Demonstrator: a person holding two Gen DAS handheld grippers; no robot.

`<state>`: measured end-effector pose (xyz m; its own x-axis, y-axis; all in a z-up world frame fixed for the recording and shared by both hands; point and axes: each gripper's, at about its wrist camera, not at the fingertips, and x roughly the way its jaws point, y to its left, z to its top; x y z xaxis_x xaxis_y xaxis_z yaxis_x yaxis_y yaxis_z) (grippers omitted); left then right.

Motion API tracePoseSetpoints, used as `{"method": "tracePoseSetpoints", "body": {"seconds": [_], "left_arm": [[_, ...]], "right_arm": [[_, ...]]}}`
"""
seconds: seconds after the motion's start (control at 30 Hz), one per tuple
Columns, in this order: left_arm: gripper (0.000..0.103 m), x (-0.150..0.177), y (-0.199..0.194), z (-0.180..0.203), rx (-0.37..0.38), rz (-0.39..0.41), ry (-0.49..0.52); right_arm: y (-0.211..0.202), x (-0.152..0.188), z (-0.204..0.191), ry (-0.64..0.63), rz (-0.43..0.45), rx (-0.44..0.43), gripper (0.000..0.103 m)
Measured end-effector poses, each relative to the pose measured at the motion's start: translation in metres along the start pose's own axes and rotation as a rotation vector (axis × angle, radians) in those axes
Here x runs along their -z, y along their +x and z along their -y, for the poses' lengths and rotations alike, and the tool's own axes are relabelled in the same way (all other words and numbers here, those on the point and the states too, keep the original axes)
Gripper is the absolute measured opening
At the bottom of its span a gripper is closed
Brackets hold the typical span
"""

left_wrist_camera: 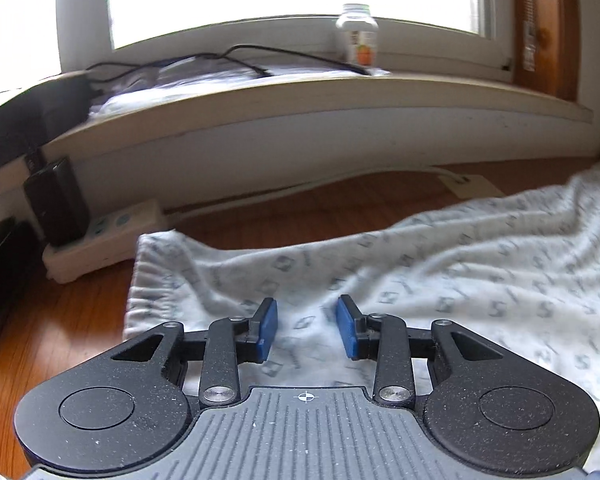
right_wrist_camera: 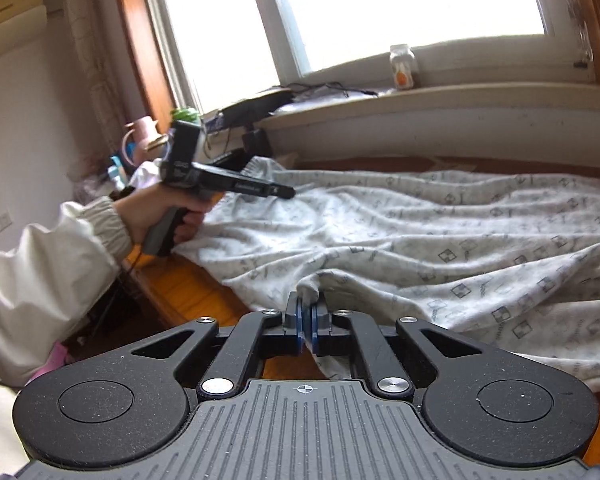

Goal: Fold clothes

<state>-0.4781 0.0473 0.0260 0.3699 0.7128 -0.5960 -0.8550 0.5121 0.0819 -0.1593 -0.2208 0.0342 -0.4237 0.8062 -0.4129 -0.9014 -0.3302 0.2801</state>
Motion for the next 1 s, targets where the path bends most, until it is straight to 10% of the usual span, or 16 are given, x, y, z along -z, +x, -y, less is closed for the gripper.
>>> {"method": "tracePoseSetpoints", "body": {"seconds": [0.27, 1.0], "left_arm": [[0.039, 0.0, 0.001, -0.003, -0.02, -0.001, 0.007], [0.048, 0.0, -0.001, -0.007, -0.028, -0.006, -0.022]], "right_arm": [[-0.022, 0.034, -0.015, -0.057, -0.117, 0.004, 0.002], [-0.011, -0.016, -0.019, -0.152, 0.028, 0.117, 0.007]]}}
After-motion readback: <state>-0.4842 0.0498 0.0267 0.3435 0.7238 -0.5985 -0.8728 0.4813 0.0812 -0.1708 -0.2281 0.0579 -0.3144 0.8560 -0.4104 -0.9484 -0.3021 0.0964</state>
